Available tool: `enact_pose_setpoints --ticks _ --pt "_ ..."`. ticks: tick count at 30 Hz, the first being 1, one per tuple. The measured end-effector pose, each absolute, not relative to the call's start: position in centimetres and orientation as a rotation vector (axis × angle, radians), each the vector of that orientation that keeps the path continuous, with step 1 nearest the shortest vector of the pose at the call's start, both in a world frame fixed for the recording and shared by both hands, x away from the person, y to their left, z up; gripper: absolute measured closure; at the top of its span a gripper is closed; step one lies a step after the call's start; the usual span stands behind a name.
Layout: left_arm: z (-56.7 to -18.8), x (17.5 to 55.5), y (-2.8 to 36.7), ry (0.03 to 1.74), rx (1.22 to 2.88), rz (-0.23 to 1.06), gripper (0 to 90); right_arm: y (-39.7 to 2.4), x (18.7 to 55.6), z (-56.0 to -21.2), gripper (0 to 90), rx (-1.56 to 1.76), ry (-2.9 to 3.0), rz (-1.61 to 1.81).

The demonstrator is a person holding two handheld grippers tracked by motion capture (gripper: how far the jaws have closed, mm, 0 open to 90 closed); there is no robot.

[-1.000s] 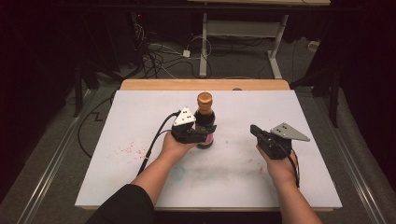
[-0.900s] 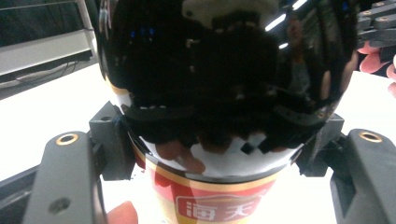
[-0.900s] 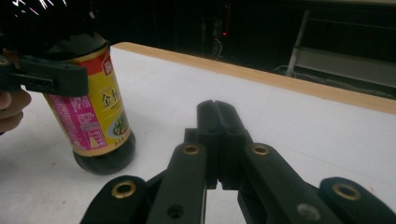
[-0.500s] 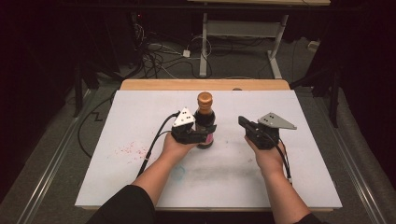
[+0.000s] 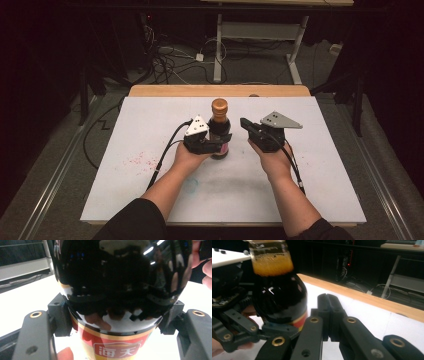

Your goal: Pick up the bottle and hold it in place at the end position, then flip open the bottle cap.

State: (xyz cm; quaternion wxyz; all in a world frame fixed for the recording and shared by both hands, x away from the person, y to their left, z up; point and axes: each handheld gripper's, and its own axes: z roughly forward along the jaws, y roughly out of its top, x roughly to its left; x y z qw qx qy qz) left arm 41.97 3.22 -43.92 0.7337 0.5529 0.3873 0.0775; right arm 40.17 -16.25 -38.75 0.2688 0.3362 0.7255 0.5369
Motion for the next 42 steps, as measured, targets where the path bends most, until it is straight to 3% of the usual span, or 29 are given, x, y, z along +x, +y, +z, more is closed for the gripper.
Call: enact_pose_setpoints --ticks 18,19,20,42 --pt "-43.9 42.0 3.2 0.866 1.206 0.172 28.1 -14.4 39.7 -35.7 90.0 0.816 1.957 1.462" --pt "-44.1 42.1 3.8 0.821 1.299 0.204 28.1 -14.4 39.7 -35.6 90.0 0.813 1.957 1.465" --pt "-43.9 42.0 3.1 0.867 1.202 0.171 28.1 -14.3 39.6 -35.4 90.0 0.809 1.955 1.468" --pt "-43.9 41.9 3.2 0.869 1.211 0.173 28.1 -12.8 38.9 -32.7 90.0 0.714 1.998 1.41"
